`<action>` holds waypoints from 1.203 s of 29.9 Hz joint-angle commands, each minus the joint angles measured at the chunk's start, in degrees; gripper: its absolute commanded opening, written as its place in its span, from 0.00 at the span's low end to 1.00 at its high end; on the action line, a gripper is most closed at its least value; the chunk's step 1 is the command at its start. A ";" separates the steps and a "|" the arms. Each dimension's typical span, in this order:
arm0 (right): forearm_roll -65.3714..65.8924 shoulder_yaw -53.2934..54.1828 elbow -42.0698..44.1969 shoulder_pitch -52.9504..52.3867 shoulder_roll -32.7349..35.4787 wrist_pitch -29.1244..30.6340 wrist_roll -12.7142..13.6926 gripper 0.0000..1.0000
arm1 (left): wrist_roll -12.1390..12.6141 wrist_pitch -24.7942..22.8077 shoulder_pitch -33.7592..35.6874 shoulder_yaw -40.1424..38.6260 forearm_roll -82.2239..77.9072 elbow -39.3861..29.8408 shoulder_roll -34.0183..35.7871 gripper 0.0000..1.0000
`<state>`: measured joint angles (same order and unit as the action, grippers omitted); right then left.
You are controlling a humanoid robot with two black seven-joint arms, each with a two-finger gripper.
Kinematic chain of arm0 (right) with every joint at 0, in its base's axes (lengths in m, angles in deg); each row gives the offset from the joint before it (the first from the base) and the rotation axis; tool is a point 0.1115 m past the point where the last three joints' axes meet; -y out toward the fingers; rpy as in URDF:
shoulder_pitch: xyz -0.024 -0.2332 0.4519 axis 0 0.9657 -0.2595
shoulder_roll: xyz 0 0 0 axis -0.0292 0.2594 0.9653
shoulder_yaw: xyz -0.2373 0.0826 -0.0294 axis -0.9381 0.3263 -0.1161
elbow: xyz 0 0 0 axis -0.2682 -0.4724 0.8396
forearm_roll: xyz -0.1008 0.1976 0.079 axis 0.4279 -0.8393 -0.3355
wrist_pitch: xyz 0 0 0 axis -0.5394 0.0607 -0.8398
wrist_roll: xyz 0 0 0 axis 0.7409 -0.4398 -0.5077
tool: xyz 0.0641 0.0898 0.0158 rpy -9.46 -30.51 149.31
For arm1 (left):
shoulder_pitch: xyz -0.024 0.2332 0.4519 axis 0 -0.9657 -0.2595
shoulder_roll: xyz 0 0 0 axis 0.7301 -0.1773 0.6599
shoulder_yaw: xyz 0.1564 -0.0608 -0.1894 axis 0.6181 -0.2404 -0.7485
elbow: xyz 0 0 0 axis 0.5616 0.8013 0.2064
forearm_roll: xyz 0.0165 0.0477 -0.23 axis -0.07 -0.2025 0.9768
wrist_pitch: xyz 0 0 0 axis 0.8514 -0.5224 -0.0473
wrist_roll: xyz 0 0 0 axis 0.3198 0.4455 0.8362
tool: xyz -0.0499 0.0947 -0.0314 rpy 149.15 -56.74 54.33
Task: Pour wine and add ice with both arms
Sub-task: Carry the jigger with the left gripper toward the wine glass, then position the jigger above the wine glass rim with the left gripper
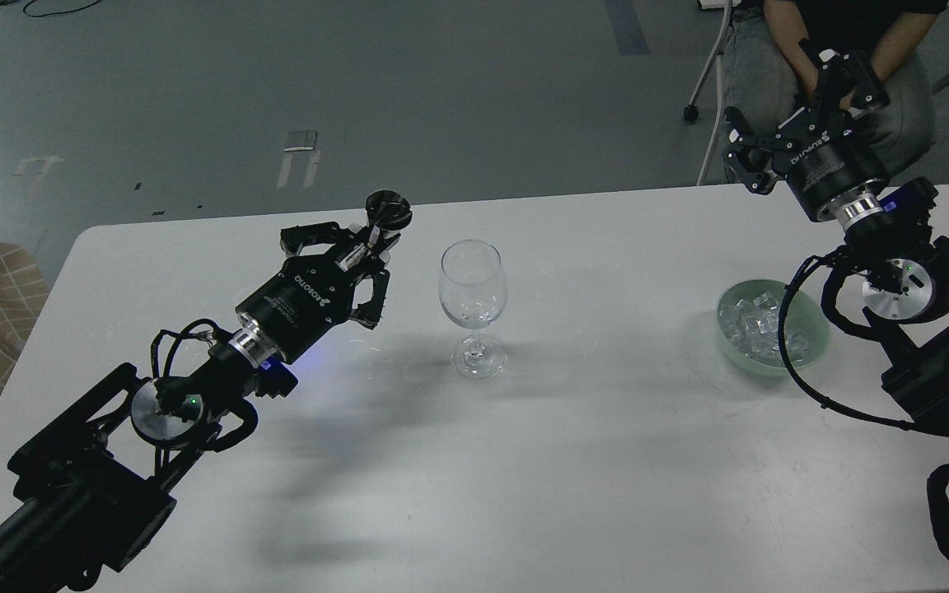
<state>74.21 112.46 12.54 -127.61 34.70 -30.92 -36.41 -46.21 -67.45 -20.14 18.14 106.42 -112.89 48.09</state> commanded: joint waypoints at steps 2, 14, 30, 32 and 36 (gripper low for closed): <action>0.00 -0.02 -0.02 0.00 0.00 0.00 -0.01 1.00 | -0.09 0.00 0.50 0.74 -0.63 -0.01 0.00 0.00; 0.00 -0.02 -0.02 0.00 -0.09 0.00 -0.01 1.00 | -0.61 0.09 0.77 0.74 -4.15 -0.01 0.09 0.00; 0.00 -0.02 -0.02 0.00 -0.09 0.00 -0.01 1.00 | -0.35 0.62 1.91 0.83 -4.59 -0.01 -0.09 0.00; 0.00 -0.02 -0.02 0.00 -0.09 0.00 -0.01 1.00 | -0.35 0.71 2.00 0.83 -4.59 -0.01 -0.09 0.00; 0.00 -0.02 -0.02 0.00 0.00 0.00 -0.01 1.00 | -0.44 0.71 3.14 2.93 -4.68 0.07 -0.09 0.00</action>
<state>74.21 112.44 12.51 -127.57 34.63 -30.92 -36.42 -46.57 -66.75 -17.87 19.70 101.82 -112.84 48.00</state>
